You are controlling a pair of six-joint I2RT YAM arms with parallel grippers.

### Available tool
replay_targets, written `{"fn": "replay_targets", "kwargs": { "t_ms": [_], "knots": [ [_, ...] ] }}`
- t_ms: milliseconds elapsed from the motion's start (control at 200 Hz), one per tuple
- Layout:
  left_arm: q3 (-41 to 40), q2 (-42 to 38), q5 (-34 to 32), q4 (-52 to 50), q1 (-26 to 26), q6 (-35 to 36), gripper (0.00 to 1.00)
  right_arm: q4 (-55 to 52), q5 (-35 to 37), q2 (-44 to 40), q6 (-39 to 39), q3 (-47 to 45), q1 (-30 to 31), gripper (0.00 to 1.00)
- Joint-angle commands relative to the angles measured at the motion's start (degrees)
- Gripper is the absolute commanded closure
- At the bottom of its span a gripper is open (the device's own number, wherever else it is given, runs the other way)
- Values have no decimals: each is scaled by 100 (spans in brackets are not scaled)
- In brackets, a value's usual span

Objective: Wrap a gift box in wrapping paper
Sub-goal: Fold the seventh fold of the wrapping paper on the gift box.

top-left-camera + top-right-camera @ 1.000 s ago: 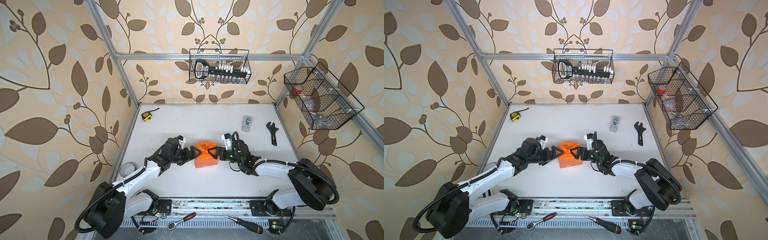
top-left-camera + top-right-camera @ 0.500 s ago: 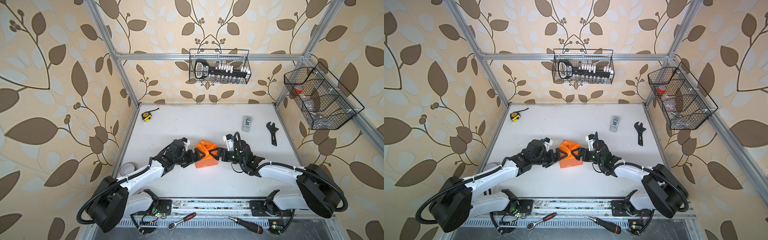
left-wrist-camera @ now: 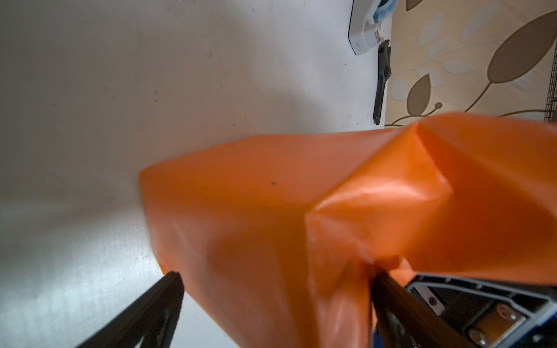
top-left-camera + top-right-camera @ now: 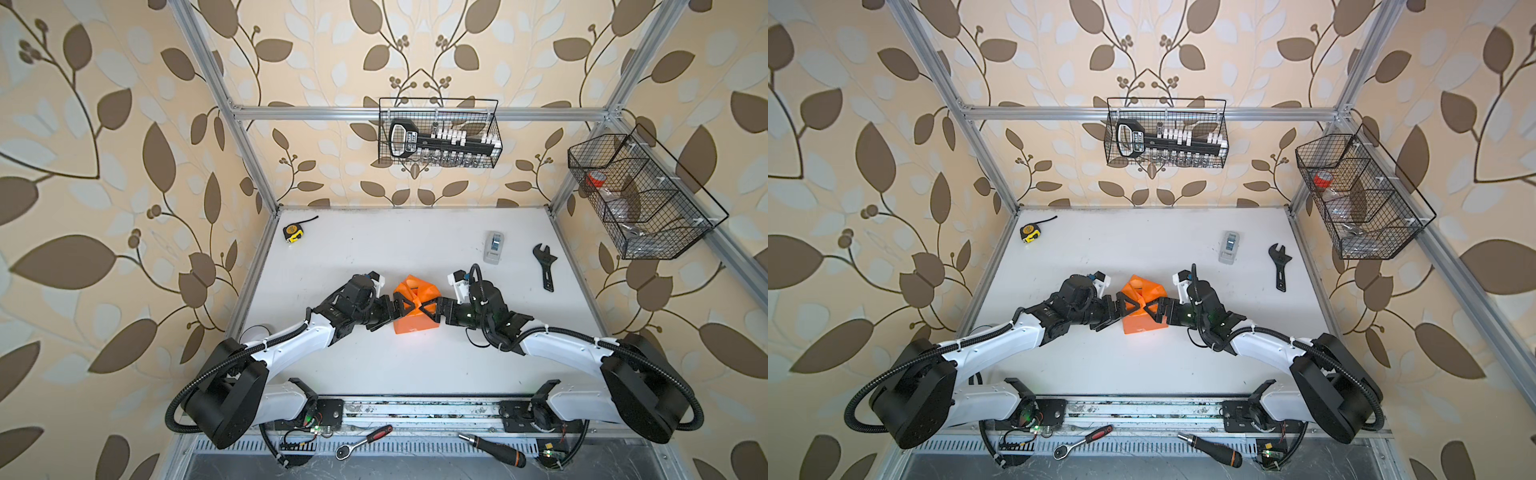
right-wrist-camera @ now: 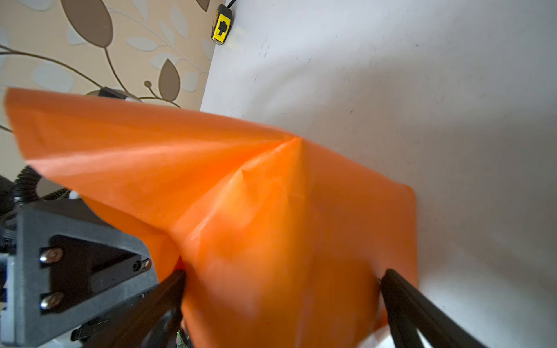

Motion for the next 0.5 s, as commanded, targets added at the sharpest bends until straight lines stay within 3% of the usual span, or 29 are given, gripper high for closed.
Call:
{"fn": "replay_targets", "kwargs": {
  "t_ms": [0,495],
  "knots": [
    [-12,169,-174,-462,-56,120,1,-68,-88,232,-56,82,-15,1],
    [416,136,-273,-331,-62,-70,1,58,-17,205,18,-188,-41,6]
  ]
}}
